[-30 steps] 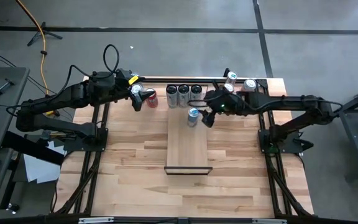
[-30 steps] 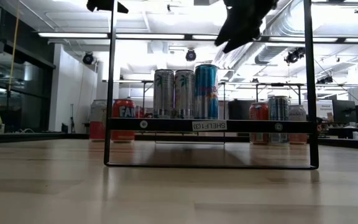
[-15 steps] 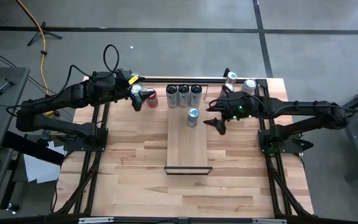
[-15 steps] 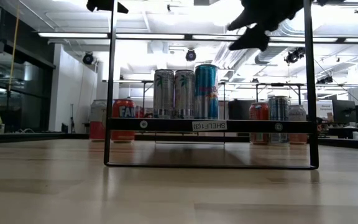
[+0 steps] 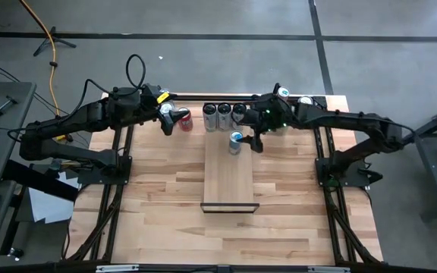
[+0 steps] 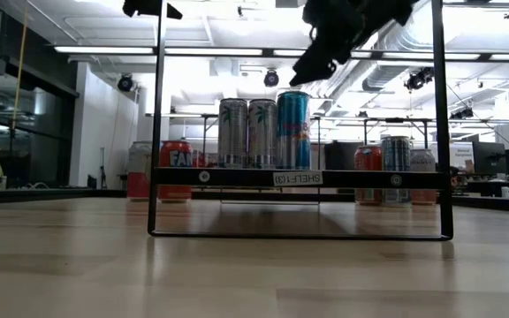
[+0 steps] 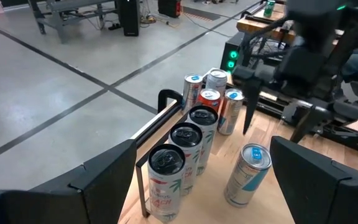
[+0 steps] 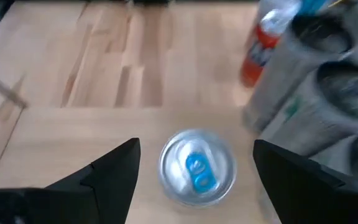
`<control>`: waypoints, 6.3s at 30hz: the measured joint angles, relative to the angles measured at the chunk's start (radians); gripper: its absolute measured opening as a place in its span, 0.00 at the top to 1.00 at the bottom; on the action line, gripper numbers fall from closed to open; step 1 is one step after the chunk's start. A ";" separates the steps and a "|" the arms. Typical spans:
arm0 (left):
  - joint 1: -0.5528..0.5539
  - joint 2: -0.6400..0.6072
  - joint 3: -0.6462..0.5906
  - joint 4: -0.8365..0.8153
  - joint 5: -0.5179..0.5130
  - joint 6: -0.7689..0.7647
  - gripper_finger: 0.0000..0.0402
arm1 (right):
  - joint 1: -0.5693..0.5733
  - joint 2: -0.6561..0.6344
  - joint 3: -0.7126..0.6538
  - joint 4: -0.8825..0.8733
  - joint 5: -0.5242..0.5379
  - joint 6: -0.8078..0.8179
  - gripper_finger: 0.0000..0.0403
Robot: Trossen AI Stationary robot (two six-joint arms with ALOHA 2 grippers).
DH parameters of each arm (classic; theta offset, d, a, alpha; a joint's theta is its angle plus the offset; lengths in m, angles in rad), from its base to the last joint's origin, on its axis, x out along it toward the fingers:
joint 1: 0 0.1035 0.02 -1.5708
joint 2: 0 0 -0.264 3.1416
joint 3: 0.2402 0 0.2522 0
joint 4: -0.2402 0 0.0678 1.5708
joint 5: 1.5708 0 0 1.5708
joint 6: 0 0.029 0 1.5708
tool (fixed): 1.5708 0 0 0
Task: Place canned beverage on shelf
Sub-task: Put the bottom left blue soda can on the shelf
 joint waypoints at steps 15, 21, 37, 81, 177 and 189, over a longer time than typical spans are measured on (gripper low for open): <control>0.000 0.000 0.000 -0.001 -0.001 0.000 0.19 | -0.038 0.131 0.055 -0.056 -0.105 -0.170 0.26; 0.000 0.000 0.000 -0.001 -0.001 0.000 0.19 | -0.037 0.121 0.053 -0.050 -0.092 -0.186 0.26; 0.000 0.000 0.000 -0.003 -0.001 0.001 0.19 | 0.000 0.107 0.107 -0.073 -0.090 -0.167 0.26; 0.000 0.000 0.000 -0.003 -0.001 0.089 0.19 | 0.044 0.202 0.121 -0.156 0.058 -0.061 0.44; -0.001 0.000 0.001 0.001 -0.187 0.166 0.19 | 0.124 -0.069 0.125 -0.301 0.567 0.282 0.17; -0.001 0.000 0.001 0.001 -0.187 0.157 0.19 | -0.108 -0.098 0.121 -0.353 0.032 -0.030 0.17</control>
